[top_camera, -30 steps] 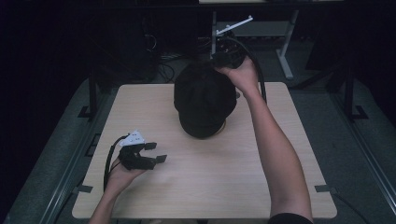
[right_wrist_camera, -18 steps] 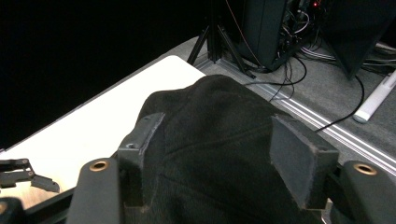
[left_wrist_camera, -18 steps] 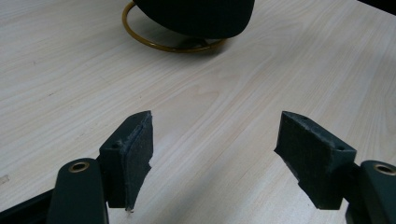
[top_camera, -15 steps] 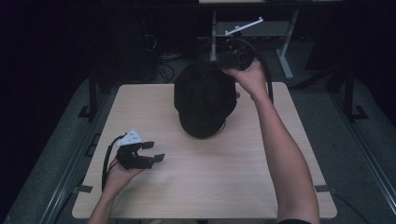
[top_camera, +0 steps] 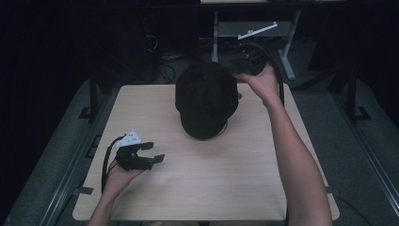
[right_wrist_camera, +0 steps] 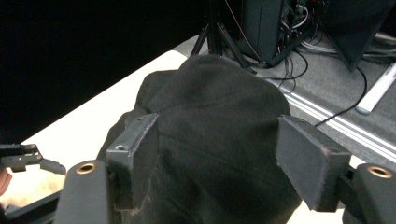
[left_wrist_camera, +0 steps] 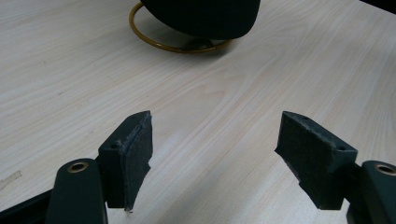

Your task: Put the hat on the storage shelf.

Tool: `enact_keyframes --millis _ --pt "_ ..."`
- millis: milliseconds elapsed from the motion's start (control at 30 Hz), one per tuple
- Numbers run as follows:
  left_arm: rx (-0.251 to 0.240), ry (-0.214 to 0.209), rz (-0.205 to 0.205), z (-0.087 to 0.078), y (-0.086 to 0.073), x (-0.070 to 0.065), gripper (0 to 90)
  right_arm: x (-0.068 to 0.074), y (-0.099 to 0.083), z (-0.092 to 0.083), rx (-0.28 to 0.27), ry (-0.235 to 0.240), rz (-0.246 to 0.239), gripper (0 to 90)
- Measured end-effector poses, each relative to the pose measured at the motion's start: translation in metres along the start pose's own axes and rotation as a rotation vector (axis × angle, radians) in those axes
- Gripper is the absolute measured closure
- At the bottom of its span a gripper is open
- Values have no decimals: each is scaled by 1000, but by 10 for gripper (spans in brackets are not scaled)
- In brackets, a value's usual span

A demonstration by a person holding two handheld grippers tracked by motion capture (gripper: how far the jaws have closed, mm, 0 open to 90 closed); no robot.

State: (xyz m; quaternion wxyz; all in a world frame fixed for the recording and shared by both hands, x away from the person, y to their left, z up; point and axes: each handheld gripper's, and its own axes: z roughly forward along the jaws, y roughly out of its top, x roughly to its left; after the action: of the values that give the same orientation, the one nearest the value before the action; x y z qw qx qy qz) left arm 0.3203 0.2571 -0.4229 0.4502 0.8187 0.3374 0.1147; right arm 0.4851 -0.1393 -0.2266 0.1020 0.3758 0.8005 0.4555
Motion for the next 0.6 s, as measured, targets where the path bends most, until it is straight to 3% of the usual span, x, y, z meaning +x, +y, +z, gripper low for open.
enact_keyframes --millis 600 --pt "18 12 5 1 -1 1 251 -12 -26 -26 -16 1 25 254"
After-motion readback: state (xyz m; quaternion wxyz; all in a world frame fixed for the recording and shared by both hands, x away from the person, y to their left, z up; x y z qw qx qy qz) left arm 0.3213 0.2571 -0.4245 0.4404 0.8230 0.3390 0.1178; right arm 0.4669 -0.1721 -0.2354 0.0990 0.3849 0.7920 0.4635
